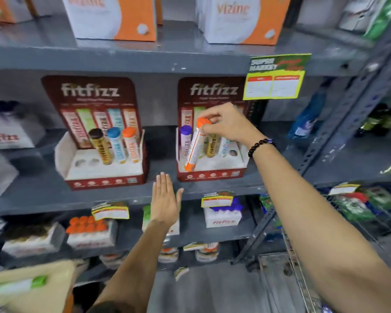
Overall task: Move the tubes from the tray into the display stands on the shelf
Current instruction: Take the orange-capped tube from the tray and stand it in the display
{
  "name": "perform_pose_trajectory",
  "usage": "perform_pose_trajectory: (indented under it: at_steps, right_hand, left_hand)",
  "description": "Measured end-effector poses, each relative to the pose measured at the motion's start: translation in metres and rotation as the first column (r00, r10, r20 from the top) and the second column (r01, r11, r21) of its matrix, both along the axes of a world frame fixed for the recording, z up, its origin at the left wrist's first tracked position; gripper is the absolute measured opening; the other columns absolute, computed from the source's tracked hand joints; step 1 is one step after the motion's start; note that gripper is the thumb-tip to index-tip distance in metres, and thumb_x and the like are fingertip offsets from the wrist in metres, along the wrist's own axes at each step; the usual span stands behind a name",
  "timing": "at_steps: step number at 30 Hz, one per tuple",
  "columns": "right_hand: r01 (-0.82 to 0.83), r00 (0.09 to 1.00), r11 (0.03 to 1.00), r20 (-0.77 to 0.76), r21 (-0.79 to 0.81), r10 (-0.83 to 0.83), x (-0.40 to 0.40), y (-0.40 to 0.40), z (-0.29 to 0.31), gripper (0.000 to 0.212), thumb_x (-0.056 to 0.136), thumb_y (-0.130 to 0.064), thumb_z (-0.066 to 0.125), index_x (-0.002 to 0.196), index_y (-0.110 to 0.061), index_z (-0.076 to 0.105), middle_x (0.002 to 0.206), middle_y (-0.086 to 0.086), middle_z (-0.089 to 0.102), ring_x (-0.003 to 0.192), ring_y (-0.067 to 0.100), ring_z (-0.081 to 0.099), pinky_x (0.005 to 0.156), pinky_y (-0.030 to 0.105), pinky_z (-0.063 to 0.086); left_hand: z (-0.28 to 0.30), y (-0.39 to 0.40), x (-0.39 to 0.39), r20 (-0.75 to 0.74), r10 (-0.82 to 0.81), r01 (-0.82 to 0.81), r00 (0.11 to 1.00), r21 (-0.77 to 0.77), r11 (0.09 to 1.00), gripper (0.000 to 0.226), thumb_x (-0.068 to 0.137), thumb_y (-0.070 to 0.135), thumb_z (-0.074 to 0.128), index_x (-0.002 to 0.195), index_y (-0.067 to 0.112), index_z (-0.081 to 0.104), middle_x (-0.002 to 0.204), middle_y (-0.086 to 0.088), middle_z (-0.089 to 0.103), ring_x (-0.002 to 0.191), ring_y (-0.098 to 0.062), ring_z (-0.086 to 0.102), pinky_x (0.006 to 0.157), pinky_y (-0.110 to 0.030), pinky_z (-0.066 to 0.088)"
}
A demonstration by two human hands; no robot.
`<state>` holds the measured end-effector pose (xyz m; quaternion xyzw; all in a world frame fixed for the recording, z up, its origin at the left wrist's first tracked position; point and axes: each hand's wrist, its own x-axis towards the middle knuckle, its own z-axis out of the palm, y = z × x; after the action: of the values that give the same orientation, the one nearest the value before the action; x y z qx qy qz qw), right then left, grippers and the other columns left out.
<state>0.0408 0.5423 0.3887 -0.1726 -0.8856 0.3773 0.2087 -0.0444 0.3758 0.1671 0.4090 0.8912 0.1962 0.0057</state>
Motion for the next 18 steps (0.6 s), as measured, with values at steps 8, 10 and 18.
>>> perform_pose_trajectory:
  at_steps: [8, 10, 18]
  right_hand:
    - [0.048, 0.994, 0.999, 0.102, -0.021, -0.045, 0.027, 0.051, -0.001, 0.036, 0.074, -0.009, 0.069, 0.109, -0.015, 0.068, 0.104, -0.003, 0.062, 0.094, 0.011, 0.060, 0.077, 0.016, 0.046]
    - [0.018, 0.994, 1.000, 0.105, -0.011, -0.017, 0.032, 0.057, -0.001, 0.038, 0.078, -0.006, 0.065, 0.114, -0.017, 0.066, 0.110, 0.000, 0.061, 0.099, 0.012, 0.058, 0.081, 0.016, 0.046]
    - [0.010, 0.961, 0.961, 0.263, 0.275, -0.085, 0.045, 0.062, 0.008, 0.025, 0.089, -0.014, 0.052, 0.103, -0.024, 0.071, 0.098, -0.004, 0.056, 0.096, 0.016, 0.055, 0.084, 0.030, 0.048]
  left_hand:
    - [-0.014, 0.029, 0.000, 0.018, 0.075, -0.069, 0.997, -0.220, 0.973, 0.073, 0.097, 0.050, 0.015, 0.144, -0.002, -0.003, 0.156, -0.020, -0.002, 0.144, -0.031, -0.005, 0.119, -0.039, -0.003]
    - [-0.014, 0.030, 0.000, 0.024, 0.078, -0.071, 0.997, -0.213, 0.974, 0.073, 0.096, 0.051, 0.015, 0.144, -0.001, -0.003, 0.156, -0.019, -0.002, 0.145, -0.031, -0.005, 0.119, -0.039, -0.003]
    - [-0.013, 0.030, -0.002, 0.048, 0.079, -0.065, 0.996, -0.249, 0.966, 0.074, 0.093, 0.055, 0.010, 0.145, 0.005, -0.005, 0.157, -0.014, -0.005, 0.145, -0.028, -0.008, 0.119, -0.039, -0.003]
